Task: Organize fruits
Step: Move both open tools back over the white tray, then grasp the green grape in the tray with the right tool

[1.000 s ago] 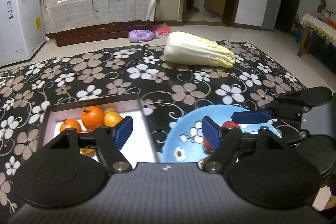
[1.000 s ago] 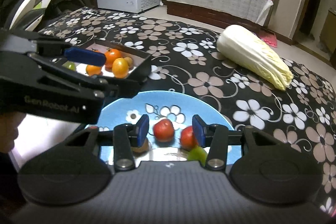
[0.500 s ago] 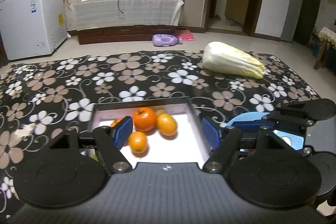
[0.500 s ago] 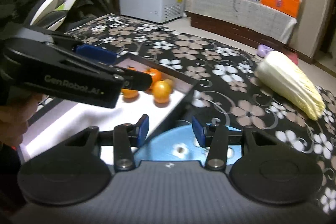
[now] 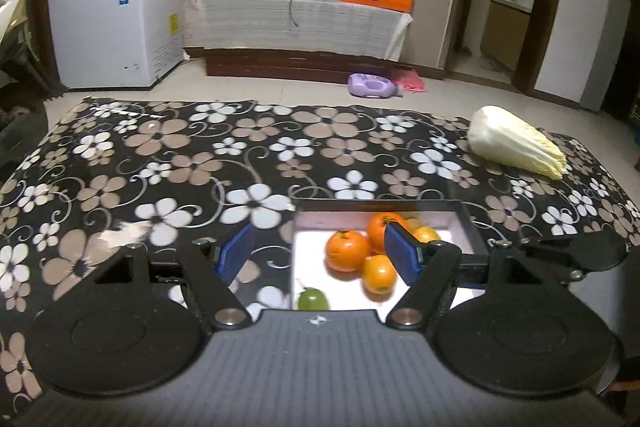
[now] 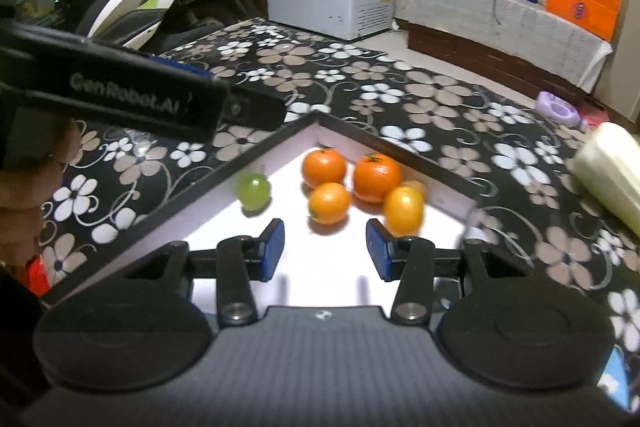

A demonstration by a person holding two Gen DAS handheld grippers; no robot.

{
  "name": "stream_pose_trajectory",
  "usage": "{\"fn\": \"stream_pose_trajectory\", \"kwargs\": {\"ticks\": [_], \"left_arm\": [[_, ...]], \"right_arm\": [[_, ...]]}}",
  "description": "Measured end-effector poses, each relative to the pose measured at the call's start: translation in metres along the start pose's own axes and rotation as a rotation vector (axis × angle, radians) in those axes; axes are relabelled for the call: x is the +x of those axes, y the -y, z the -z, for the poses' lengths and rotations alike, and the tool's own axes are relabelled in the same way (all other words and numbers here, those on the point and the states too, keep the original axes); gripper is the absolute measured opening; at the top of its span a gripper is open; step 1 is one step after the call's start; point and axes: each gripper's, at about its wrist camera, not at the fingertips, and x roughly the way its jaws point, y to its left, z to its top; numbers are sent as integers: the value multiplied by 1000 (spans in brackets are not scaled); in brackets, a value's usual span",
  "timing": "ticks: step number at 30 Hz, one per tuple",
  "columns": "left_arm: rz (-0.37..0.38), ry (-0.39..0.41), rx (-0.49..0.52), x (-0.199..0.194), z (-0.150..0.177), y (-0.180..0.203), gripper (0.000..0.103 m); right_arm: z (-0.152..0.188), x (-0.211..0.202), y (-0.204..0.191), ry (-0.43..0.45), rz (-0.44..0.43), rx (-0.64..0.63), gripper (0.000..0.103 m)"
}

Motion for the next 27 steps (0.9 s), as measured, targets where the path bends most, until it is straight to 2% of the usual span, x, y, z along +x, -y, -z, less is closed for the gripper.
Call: {"fn": "stream_pose_trajectory", "kwargs": {"ticks": [9,14,23,24,25,27], "left_arm": [[-16,-11,-15,-3,3,-21,77],[-12,-9,-20,-5,4,-27,77],[-11,-12,-34,-6,4,-36,77],[-10,-12,-33,-6,4,-36,77],[-10,-12,-32,-6,4,-36,77],[-12,-15,-32,-6,4,-37,77]], "right_arm": [[-17,36,-29,-43,-97,-26,43],[-20,55,-37,-89,-87,-38,42],[-26,74,-37,-117,-48,-13,42],[-26,74,-37,-118,-48,-20,40],[-26,75,-37,-116,-50,-19,33],[-26,75,-37,-109,-57,-14,30]]}}
